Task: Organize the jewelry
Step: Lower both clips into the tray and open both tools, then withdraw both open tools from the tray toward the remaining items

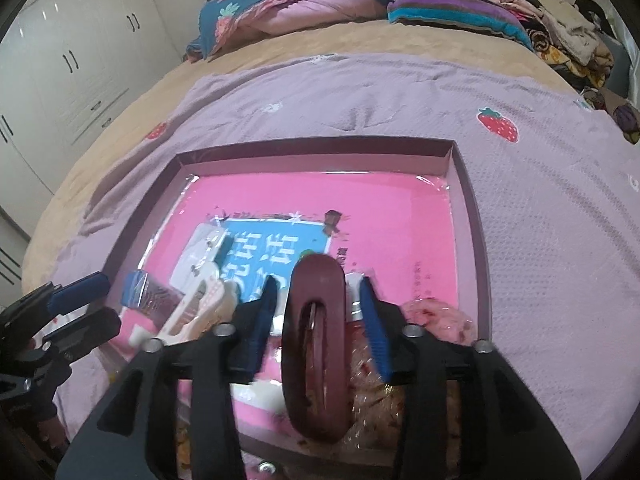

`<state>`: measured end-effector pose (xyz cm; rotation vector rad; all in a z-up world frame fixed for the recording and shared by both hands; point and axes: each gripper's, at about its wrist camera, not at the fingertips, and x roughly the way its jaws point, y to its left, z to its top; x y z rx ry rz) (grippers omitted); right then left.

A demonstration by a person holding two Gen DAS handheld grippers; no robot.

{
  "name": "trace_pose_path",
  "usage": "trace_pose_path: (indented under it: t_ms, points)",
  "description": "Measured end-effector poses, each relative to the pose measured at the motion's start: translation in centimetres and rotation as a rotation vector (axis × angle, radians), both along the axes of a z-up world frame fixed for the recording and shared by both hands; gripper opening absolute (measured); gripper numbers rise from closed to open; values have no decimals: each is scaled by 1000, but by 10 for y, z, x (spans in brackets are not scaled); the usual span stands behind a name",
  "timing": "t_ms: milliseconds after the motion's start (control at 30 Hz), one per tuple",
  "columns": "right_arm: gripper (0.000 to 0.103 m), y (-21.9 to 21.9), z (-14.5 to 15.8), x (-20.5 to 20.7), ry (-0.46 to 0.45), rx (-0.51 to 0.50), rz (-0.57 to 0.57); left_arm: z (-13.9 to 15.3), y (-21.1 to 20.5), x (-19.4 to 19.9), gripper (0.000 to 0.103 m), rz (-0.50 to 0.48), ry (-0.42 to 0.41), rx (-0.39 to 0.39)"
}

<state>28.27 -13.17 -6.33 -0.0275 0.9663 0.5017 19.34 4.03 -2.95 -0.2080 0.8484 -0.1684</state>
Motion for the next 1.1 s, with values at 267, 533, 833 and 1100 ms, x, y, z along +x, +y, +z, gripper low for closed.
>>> trace_pose_path:
  t_ms: [267, 533, 833, 1100]
  points:
    - [72, -8, 15, -19, -32, 47, -10, 6, 11, -9, 58, 39, -10, 0]
    - [80, -14, 34, -41, -56, 96, -1, 14, 18, -21, 76, 74, -23, 3]
    - [93, -16, 58, -70, -162, 58, -5, 28, 23, -38, 88, 108, -51, 0]
    - [93, -30, 74, -86, -185, 93, -15, 40, 26, -50, 93, 120, -75, -9]
